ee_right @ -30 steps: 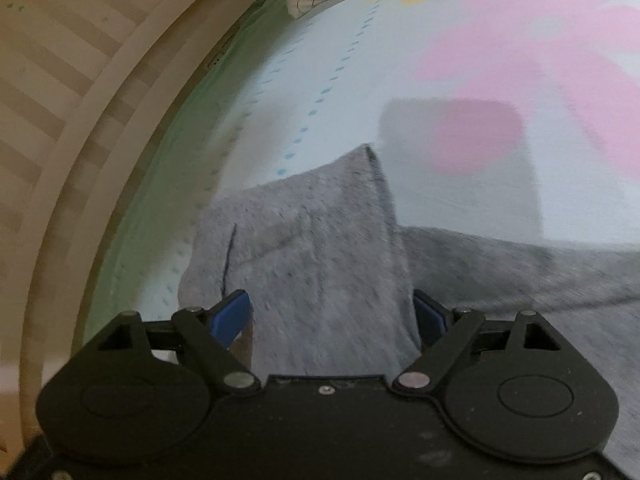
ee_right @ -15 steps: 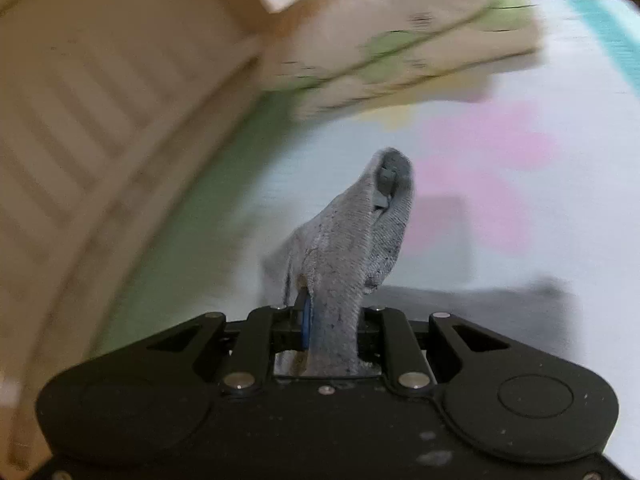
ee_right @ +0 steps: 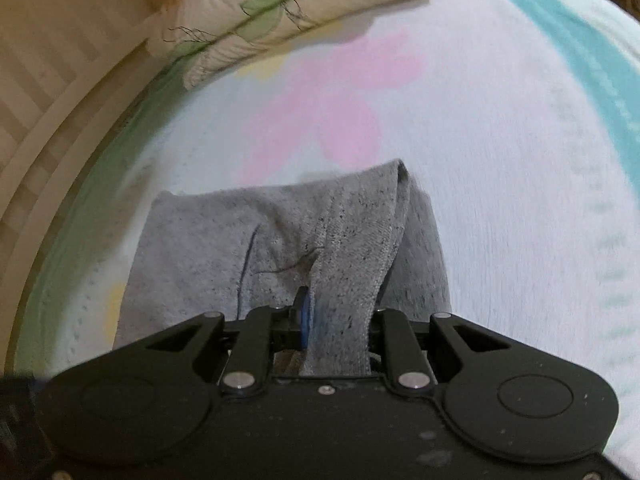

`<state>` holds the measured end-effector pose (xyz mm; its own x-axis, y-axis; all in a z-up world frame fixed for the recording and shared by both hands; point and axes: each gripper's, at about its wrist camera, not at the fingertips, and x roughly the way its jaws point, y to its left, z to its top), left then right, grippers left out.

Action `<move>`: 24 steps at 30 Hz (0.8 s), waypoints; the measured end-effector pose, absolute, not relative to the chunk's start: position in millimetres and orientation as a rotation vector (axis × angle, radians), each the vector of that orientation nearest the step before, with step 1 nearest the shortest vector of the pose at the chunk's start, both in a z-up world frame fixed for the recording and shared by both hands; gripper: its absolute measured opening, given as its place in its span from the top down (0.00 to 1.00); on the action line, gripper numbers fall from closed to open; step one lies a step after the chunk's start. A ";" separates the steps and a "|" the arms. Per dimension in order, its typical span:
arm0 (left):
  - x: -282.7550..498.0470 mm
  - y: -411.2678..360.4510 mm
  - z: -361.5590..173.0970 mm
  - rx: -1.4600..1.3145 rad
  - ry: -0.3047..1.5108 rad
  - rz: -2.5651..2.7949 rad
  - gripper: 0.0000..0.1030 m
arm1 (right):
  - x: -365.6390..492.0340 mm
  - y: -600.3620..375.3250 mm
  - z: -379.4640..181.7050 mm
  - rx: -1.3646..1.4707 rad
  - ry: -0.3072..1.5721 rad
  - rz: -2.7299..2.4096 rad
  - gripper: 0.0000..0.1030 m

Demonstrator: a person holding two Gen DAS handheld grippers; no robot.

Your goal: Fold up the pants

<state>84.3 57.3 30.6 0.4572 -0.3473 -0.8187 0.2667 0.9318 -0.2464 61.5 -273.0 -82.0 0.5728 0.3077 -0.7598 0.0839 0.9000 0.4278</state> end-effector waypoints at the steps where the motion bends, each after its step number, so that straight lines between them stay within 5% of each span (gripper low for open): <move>1: 88.3 53.2 22.4 -0.079 1.019 -0.351 0.56 | 58.4 -275.6 -78.6 0.445 0.951 0.138 0.83; 6: 92.8 37.5 -45.0 -0.042 1.168 -0.297 0.56 | 54.7 -275.6 -93.1 0.392 0.979 0.097 0.81; 12: 79.6 37.6 -43.5 -0.034 1.134 -0.293 0.56 | 50.4 -272.5 -111.8 0.401 0.960 0.066 0.77; 18: 90.7 42.7 -44.4 -0.061 1.171 -0.261 0.56 | 37.7 -269.8 -90.3 0.341 0.913 -0.044 0.59; 22: 87.0 43.2 -42.2 -0.047 1.161 -0.254 0.55 | 13.0 -268.3 -51.1 0.307 0.792 -0.065 0.58; 24: 87.8 42.4 -41.8 -0.048 1.164 -0.249 0.55 | 7.5 -265.5 -45.9 0.300 0.812 -0.029 0.67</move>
